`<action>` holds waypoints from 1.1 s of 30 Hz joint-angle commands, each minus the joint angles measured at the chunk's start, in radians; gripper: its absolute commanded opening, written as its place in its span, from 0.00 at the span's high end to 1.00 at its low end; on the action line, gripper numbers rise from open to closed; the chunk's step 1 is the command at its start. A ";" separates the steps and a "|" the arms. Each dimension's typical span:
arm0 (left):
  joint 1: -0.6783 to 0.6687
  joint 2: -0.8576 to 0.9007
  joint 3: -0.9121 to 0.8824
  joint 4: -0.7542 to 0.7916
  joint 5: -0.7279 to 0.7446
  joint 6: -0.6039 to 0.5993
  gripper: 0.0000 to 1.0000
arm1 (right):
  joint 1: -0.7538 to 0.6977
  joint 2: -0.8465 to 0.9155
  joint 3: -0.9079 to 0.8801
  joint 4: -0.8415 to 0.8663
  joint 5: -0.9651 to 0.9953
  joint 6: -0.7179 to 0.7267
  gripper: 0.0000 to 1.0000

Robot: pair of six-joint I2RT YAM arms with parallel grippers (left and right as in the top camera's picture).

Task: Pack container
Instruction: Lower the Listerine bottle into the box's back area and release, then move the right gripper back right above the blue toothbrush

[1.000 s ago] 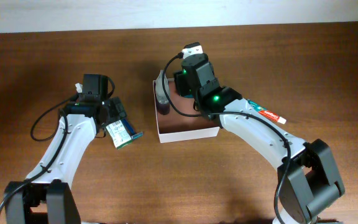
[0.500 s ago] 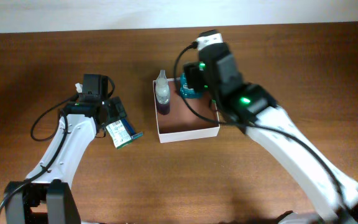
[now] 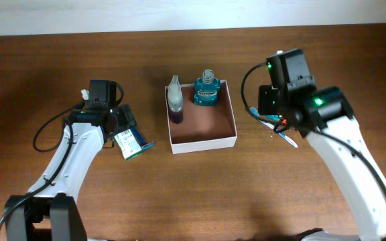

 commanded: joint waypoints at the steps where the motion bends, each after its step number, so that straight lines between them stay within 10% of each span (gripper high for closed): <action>1: -0.003 0.006 -0.002 0.000 -0.010 -0.012 0.01 | -0.016 0.103 -0.015 -0.019 -0.121 0.016 0.96; 33: -0.003 0.006 -0.002 0.000 -0.010 -0.013 0.01 | -0.013 0.276 -0.158 0.111 -0.369 0.016 0.96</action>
